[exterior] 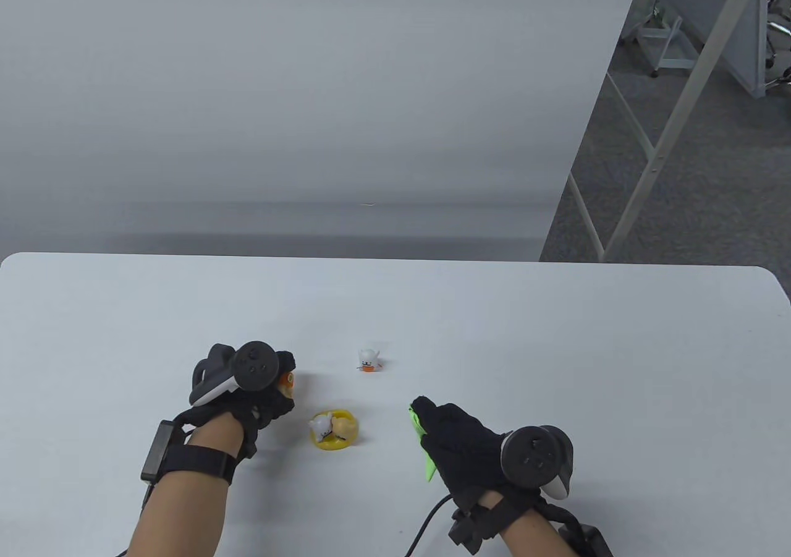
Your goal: Dust the small ornaments
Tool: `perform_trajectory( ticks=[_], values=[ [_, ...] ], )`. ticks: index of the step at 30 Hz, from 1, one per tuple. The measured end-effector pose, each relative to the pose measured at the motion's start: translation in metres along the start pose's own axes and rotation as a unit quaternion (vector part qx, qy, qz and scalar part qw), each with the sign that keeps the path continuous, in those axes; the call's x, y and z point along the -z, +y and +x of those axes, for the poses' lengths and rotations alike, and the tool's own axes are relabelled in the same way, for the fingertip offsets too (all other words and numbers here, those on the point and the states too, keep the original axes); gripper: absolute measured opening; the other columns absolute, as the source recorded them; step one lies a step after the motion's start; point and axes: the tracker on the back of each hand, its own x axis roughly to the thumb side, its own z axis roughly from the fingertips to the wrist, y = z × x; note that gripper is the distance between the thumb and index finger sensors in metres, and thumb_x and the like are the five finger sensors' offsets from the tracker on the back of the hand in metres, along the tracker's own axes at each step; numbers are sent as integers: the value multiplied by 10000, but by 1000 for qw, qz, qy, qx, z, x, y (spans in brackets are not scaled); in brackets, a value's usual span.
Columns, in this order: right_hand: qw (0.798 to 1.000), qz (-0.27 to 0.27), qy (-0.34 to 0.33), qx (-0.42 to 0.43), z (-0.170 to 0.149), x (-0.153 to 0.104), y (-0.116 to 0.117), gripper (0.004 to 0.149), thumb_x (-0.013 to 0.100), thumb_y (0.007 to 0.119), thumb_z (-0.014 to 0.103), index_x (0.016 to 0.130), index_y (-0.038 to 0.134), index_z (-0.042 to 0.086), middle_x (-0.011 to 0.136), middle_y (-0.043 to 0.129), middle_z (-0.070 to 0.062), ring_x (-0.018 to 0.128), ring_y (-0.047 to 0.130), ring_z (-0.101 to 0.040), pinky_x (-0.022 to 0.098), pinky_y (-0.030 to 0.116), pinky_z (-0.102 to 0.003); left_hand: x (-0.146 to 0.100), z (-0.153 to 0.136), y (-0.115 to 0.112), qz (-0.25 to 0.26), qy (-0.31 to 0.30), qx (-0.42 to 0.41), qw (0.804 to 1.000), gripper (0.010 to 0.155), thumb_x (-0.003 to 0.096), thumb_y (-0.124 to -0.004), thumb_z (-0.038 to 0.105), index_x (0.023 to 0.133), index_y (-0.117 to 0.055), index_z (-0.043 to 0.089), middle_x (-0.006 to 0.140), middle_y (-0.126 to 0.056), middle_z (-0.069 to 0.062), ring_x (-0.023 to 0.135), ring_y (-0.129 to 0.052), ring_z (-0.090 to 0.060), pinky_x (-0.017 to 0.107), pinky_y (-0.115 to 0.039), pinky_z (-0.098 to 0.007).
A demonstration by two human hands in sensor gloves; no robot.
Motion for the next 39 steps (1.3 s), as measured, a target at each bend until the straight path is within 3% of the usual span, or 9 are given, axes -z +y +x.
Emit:
perform_trajectory(
  ticks=[2,4,11,15,18,23,28,33,39],
  values=[
    [1000,0,5,2,-2,-1,-1,467,540,824,114,971,723,-34,766,846,-441,489,958,-488,444,809,-734,2,-4,-14,-30,2,17,999,801,347,-1112,362,1003,-762,65,976,-846,-225,546,-1157,-363,326,-1062,-417],
    [1000,-1,6,2,-3,-1,-1,466,540,824,114,971,724,-34,766,846,-441,488,959,-488,445,808,-735,0,-7,-14,-3,-2,8,1000,798,321,-1104,374,991,-786,79,956,-872,-209,503,-1172,-323,293,-1072,-396],
    [1000,6,4,-6,-2,-1,0,466,540,823,117,971,725,-30,765,848,-439,490,956,-491,444,805,-737,-8,0,-18,-8,-14,53,998,825,354,-1064,395,1040,-712,101,1022,-798,-201,563,-1116,-374,281,-1001,-454],
    [1000,6,2,-9,0,-2,0,467,541,823,118,972,724,-31,765,849,-437,489,956,-491,446,804,-736,-12,5,-10,-13,-7,53,998,915,384,-1031,437,1106,-593,86,1096,-678,-247,680,-1031,-457,374,-945,-543],
    [1000,8,3,-11,2,-2,-1,469,542,823,118,974,723,-34,765,847,-439,489,952,-494,445,800,-737,-20,11,6,-6,-9,46,999,930,433,-979,464,1139,-507,84,1149,-560,-265,867,-837,-579,522,-818,-669],
    [1000,-3,-9,-7,6,-3,-4,468,543,823,119,977,724,-26,775,846,-435,516,940,-510,459,781,-748,-51,27,44,79,-59,-6,995,871,512,-878,480,1153,-450,74,1167,-494,-281,984,-622,-648,607,-685,-737],
    [1000,-11,-11,-6,6,-3,-8,468,544,825,121,979,726,-21,782,848,-429,542,927,-524,473,761,-758,-93,53,69,140,-99,31,985,896,529,-849,518,1164,-421,53,1181,-458,-295,1034,-495,-660,651,-548,-788],
    [1000,-14,3,-9,5,-4,-10,471,546,822,118,982,720,-28,785,842,-434,547,922,-531,474,753,-764,-130,79,66,173,-120,91,973,936,533,-814,585,1179,-370,74,1204,-363,-292,1069,-389,-662,656,-450,-826],
    [999,-34,11,-35,1,-7,-12,467,546,826,122,982,728,-16,796,847,-420,610,871,-571,500,705,-782,-143,89,41,142,-123,101,977,972,534,-766,652,1193,-303,108,1213,-230,-271,1089,-253,-660,656,-342,-849]
  ],
)
